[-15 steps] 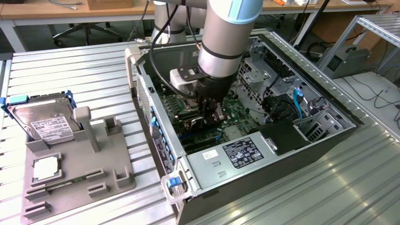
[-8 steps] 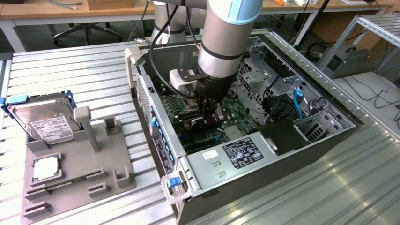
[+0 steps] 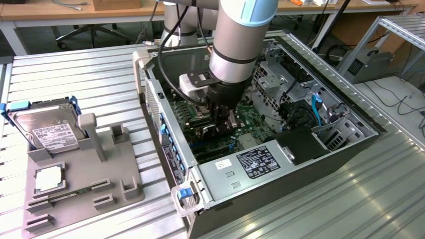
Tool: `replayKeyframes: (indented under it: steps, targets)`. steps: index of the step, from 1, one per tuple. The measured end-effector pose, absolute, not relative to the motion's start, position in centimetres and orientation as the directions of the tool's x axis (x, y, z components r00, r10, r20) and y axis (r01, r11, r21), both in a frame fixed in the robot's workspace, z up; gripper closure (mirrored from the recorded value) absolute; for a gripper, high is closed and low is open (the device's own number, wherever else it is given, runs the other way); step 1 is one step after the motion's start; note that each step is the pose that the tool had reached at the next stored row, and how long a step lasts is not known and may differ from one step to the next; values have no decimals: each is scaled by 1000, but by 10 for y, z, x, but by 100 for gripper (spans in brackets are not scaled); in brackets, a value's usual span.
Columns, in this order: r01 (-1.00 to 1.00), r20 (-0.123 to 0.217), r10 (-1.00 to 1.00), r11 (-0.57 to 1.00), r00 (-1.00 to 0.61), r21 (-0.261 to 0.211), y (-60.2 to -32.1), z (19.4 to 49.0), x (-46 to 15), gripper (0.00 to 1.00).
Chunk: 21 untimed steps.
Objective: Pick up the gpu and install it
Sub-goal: 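Insert the gpu into the slot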
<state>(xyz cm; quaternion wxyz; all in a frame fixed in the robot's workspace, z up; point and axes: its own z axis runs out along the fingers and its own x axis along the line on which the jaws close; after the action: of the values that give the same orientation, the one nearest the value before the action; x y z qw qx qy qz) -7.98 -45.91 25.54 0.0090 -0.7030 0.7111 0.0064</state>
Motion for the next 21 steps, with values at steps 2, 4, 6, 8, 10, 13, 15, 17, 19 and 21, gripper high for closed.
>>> replayKeyframes:
  steps: [2,4,6,8,10,13,15,17,19,21]
  targets:
    - [-1000,-22,-1000,12,-11,-3,-459,255,-80,73]
    - [-1000,-22,-1000,11,-11,-3,-459,255,-80,73]
    - [-1000,-22,-1000,12,-12,-3,-459,255,-80,73]
    - [-1000,-22,-1000,12,-11,-3,-459,255,-80,73]
    - [-1000,-22,-1000,12,-11,-3,-459,255,-80,73]
    - [-1000,-22,-1000,12,-11,-3,-459,255,-80,73]
    - [-1000,-22,-1000,12,-11,-3,-459,255,-80,73]
    - [-1000,-22,-1000,12,-11,-3,-459,255,-80,73]
    - [-1000,-22,-1000,12,-11,-3,-459,255,-80,73]
    - [-1000,-22,-1000,12,-12,-3,-459,255,-80,73]
